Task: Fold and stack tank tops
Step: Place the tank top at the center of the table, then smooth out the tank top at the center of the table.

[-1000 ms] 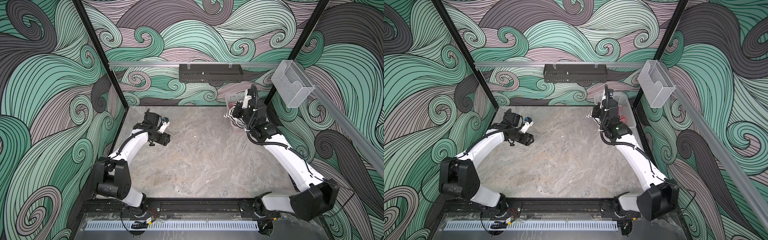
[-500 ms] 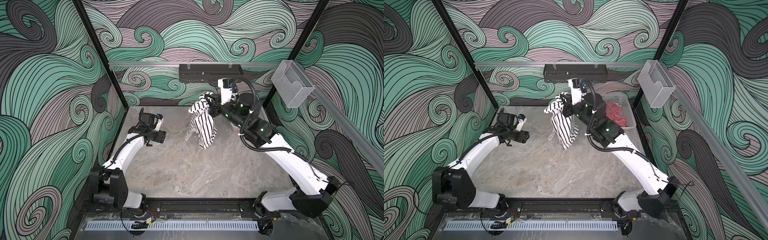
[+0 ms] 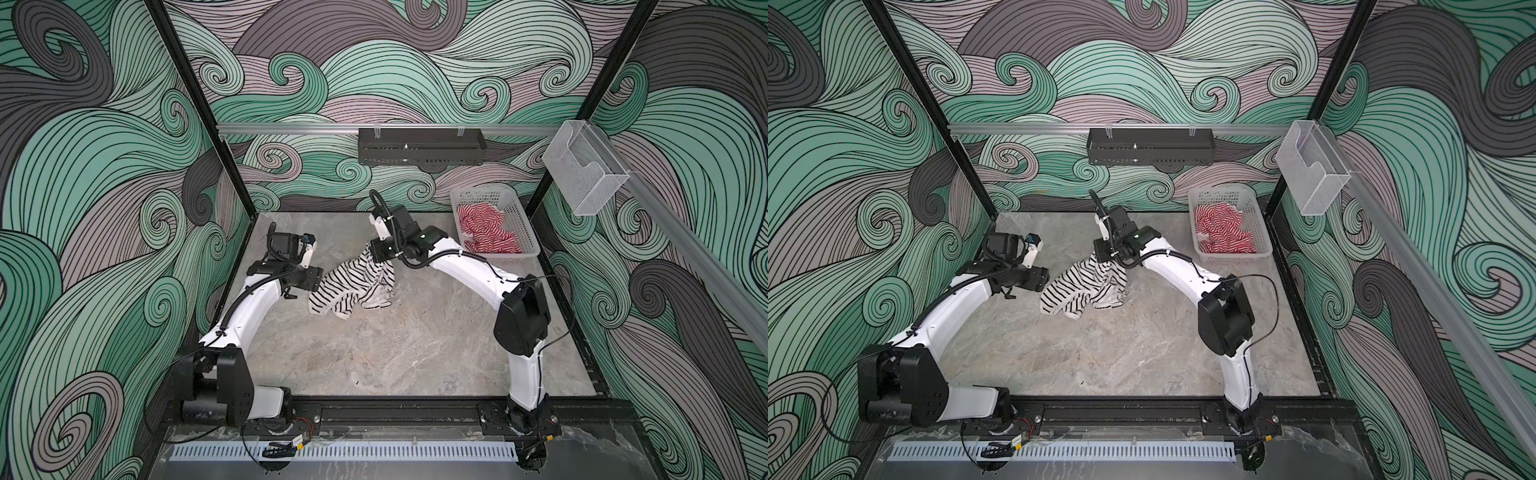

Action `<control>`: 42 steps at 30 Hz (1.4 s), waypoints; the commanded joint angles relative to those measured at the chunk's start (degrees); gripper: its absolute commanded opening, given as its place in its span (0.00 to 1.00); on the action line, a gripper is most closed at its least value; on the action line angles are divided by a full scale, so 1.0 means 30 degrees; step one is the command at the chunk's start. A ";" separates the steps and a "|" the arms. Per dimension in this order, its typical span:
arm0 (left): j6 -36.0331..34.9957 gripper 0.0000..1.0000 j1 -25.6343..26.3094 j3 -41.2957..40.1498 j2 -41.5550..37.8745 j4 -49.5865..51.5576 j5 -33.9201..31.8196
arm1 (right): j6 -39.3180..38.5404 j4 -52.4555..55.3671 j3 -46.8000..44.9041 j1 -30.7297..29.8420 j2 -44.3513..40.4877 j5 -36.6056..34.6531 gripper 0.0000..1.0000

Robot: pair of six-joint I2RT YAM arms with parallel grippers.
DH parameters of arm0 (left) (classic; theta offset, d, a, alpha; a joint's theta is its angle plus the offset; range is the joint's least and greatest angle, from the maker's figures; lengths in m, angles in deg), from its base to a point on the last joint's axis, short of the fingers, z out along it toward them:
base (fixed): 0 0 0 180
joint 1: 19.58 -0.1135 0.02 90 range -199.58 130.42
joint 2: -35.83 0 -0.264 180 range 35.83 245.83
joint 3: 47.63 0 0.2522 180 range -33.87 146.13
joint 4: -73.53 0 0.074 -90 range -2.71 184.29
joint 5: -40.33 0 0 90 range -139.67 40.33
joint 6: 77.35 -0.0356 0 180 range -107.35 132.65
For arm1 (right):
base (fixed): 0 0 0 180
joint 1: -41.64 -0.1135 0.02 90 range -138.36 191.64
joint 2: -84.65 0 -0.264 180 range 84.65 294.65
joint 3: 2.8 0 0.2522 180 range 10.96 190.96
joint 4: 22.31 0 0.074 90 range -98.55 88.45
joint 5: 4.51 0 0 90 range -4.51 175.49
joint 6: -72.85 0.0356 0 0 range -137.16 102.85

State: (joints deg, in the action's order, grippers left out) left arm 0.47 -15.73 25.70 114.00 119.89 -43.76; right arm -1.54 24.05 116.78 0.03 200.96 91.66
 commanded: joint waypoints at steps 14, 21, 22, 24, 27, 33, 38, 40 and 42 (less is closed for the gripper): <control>-0.0856 0.77 0.1021 0.2862 0.4443 0.2733 0.1900 | -0.0064 -0.1857 -0.2384 -0.1630 -0.0467 0.5934 0.67; -0.2325 0.78 0.2742 0.2549 0.4408 0.3230 0.3536 | 0.2038 -0.2903 -0.7711 0.0485 -0.4581 0.1691 0.83; -0.2416 0.78 0.3144 0.2476 0.4509 0.3131 0.3280 | 0.2382 -0.2531 -0.8208 0.0930 -0.4750 0.1310 0.82; -0.2391 0.78 0.3682 0.2410 0.4757 0.2884 0.2867 | 0.3069 -0.2662 -0.9353 0.1825 -0.4927 0.1483 0.80; -0.2296 0.78 0.4129 0.2593 0.5475 0.2691 0.2463 | 0.3880 -0.3352 -1.0600 0.2796 -0.4723 0.2244 0.76; -0.2207 0.78 0.4738 0.3638 0.7280 0.3543 0.2061 | 0.4702 -0.4633 -1.1010 0.3238 -0.3385 0.2617 0.73; -0.2321 0.77 0.4947 0.2888 0.6654 0.3249 0.2455 | 0.5033 -0.5006 -1.0723 0.3257 -0.2736 0.2942 0.71; -0.2374 0.77 0.5148 0.2132 0.6011 0.2797 0.1955 | 0.5042 -0.5051 -1.0739 0.3244 -0.2735 0.2964 0.71; -0.2643 0.77 0.5422 0.1032 0.4964 0.2257 0.1954 | 0.5032 -0.5037 -1.0780 0.3266 -0.2757 0.2937 0.70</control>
State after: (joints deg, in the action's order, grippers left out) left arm -6.04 -0.75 31.47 133.41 126.95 -37.55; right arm 12.28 10.26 83.41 9.83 192.92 99.86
